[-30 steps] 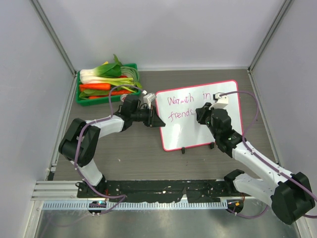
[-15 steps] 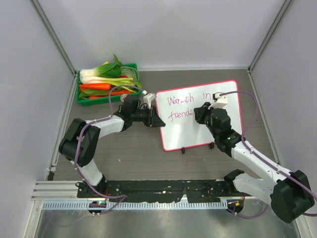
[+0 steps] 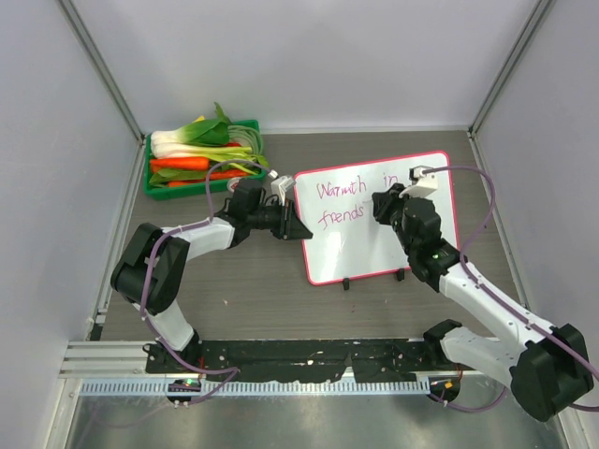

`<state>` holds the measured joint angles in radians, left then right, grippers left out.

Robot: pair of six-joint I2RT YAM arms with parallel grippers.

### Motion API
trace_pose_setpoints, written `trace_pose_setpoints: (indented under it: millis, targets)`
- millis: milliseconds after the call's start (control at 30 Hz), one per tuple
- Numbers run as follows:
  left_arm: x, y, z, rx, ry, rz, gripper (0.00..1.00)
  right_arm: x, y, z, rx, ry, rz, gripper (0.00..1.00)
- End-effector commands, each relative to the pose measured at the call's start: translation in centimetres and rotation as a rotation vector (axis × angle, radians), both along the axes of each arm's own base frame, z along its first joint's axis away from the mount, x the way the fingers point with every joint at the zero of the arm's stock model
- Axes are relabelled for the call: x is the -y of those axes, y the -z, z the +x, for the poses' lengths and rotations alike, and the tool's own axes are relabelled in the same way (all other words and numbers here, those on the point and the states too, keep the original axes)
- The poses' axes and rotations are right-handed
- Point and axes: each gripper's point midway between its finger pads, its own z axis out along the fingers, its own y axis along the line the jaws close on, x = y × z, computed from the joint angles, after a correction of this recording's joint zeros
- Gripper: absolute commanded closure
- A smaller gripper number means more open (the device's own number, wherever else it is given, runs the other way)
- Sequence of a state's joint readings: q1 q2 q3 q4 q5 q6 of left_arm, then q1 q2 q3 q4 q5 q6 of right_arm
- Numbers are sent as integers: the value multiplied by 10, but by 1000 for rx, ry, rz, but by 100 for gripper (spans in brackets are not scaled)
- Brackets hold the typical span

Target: Write a sentence on the whiteboard

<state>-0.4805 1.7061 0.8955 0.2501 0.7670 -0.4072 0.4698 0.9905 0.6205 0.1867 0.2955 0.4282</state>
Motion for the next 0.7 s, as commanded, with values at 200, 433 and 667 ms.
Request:
trace_pose_setpoints:
  millis: [200, 433, 667]
  targets:
    - [-14, 46, -5, 16, -14, 169, 100, 8, -22, 19, 50, 61, 2, 99]
    - [-13, 46, -5, 15, -11, 169, 100, 10, -7, 22, 21, 72, 2, 99]
    - [-13, 47, -6, 14, -10, 170, 100, 12, 1, 16, -4, 60, -16, 99]
